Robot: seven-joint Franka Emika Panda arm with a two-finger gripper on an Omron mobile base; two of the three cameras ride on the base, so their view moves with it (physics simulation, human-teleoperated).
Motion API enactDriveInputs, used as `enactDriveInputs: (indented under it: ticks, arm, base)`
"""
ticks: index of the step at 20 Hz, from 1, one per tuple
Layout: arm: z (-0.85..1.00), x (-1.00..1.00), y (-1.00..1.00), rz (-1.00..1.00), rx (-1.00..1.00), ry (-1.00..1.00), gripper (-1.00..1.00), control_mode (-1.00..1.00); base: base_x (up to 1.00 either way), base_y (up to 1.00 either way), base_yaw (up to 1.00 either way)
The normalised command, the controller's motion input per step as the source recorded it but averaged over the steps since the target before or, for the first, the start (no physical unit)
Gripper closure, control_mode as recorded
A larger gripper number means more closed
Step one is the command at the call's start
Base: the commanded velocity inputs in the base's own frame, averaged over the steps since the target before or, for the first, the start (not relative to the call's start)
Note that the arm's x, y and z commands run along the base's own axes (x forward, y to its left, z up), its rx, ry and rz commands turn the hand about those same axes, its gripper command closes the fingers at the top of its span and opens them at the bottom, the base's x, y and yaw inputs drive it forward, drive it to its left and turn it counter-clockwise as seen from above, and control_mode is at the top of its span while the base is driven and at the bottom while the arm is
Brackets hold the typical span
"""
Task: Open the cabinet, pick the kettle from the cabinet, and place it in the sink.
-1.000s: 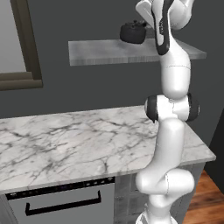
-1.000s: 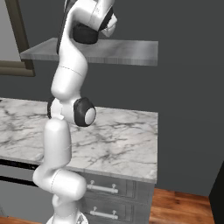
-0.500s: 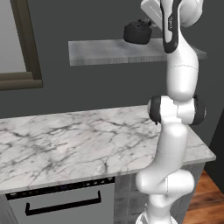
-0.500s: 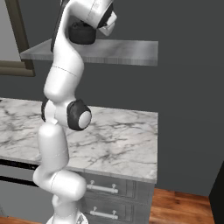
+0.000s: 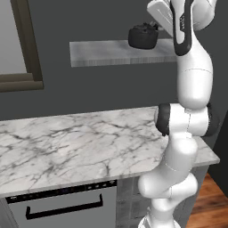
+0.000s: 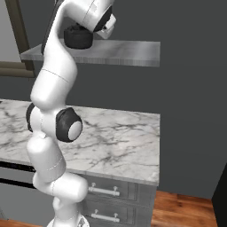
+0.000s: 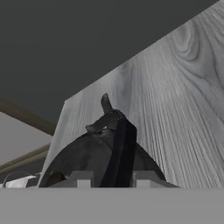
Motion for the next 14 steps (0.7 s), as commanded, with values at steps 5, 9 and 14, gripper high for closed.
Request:
enactDriveInputs:
  ticks: [5, 9, 14]
  arm:
    - [-0.12, -0.41, 0.15, 0.00, 0.00, -0.07, 1.00, -1.00]
    - [-0.08, -0.39, 0.13, 0.00, 0.00, -0.04, 1.00, -1.00]
    - [-0.02, -0.36, 0.08, 0.00, 0.00, 0.00, 1.00, -1.00]
  base:
    - [0.00, 0.00, 0.00]
    - [0.00, 0.00, 0.00]
    - [0.00, 0.00, 0.00]
